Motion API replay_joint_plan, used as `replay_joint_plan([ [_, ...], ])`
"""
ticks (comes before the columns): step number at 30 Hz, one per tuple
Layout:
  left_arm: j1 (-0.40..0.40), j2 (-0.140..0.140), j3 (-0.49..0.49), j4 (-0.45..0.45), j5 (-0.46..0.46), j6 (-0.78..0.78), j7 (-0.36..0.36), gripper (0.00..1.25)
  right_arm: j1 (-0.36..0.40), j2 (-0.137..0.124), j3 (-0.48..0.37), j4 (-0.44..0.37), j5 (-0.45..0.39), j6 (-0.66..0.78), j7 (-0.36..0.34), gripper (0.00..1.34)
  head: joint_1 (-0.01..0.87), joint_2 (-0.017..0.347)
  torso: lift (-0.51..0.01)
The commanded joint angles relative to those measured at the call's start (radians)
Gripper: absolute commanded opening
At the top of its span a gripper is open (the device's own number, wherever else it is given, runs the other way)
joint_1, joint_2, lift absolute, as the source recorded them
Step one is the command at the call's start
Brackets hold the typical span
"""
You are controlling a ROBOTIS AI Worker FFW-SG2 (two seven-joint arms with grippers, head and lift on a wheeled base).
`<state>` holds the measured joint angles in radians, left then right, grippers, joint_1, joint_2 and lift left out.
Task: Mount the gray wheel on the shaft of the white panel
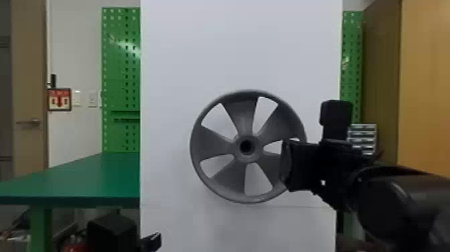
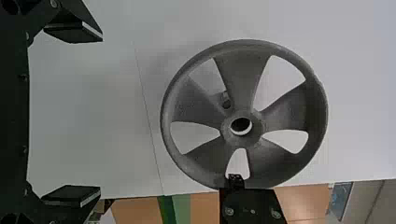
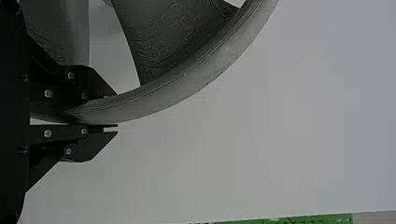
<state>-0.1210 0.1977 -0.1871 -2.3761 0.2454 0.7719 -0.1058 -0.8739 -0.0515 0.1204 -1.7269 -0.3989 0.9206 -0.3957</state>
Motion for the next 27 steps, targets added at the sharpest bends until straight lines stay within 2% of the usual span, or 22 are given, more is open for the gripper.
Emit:
replay_joint_plan([
  [1,-0.002,0.002,0.000,0.000,0.002,0.000,0.000,1.12,-0.002,0.007,0.004,0.007,-0.003,-0.009,0.000,0.06,0.037,0.038,-0.488],
  [17,-0.006,0.005,-0.003,0.000,0.002,0.000,0.000,1.12,-0.007,0.010,-0.007,0.050,-0.011,-0.035,0.000,0.06,0.037,0.038,-0.488],
  [27,-0.008,0.008,-0.003,0.000,0.002,0.001,0.000,1.12,-0.013,0.021,-0.027,0.081,-0.040,-0.046,-0.006,0.06,0.037,0.038,-0.488],
])
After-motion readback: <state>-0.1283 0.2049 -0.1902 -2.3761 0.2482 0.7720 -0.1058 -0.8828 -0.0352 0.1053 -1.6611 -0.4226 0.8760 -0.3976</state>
